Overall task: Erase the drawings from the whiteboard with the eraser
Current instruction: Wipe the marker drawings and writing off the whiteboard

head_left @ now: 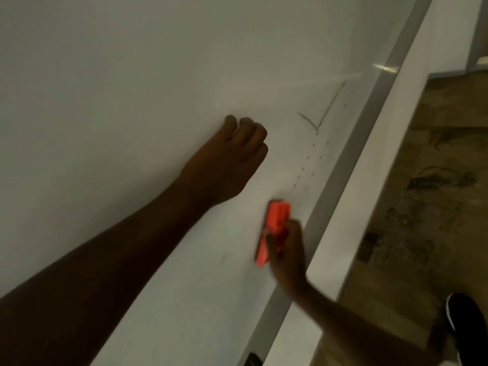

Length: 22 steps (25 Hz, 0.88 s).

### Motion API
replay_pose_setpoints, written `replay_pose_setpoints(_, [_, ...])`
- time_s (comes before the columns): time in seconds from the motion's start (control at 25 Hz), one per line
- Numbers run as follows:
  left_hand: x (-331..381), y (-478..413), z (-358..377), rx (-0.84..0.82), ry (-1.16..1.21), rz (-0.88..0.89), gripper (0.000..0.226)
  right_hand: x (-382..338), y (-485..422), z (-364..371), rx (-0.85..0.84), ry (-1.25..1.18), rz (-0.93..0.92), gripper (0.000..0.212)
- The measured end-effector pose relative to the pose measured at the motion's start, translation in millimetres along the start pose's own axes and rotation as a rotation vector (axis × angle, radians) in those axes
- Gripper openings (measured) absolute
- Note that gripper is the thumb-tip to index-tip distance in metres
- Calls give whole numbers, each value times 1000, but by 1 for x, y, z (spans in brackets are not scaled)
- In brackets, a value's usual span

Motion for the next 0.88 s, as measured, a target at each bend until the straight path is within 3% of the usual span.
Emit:
replay_pose_setpoints(0.12, [3,-4,4,8,-6,7,31,-50,100,34,-564,-184,-280,21])
replay_pose_setpoints(0.16, [3,-3,5,11,-5,6,31,-59,112,37,-623,-193,-446,22])
replay_pose_setpoints(0.2, [4,-3,5,17,7,0,31,-63,107,32,-620,-225,-486,27])
replay_pose_setpoints(0.28, [3,-2,3,39,35,-9,33,-47,71,14,-450,-192,-488,45])
replay_pose_setpoints(0.36, [3,-3,5,64,44,-23,35,-12,19,1,-113,82,-440,46])
replay_pose_setpoints(0.44, [4,-5,8,72,33,-20,35,15,-44,-16,82,183,-148,37])
replay_pose_setpoints(0.52, [5,-6,9,70,11,-18,34,20,-80,-24,142,41,106,32])
replay_pose_setpoints(0.56, [6,-6,8,67,5,-18,34,16,-80,-21,164,-21,146,31])
replay_pose_setpoints(0.64, [8,-8,9,64,0,-27,32,-1,-37,-5,98,-45,-5,31])
replay_pose_setpoints(0.72, [7,-10,10,76,17,-38,30,-18,32,10,-94,14,-246,35])
replay_pose_setpoints(0.8, [8,-9,11,86,18,-44,29,-1,41,9,-199,113,-466,44])
replay_pose_setpoints(0.84, [8,-10,12,87,10,-44,28,11,19,5,-164,169,-498,46])
replay_pose_setpoints(0.88, [8,-10,13,86,6,-43,28,20,-6,1,-99,197,-413,44])
Point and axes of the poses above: each hand's wrist, its own y-axis away from the middle knuckle, its own z-axis out of the palm, x = y × z, the point moved 1 cm from there along -y, towards the middle knuckle, and after that the axes turned 7 degrees about y, right-handed, at the moved point
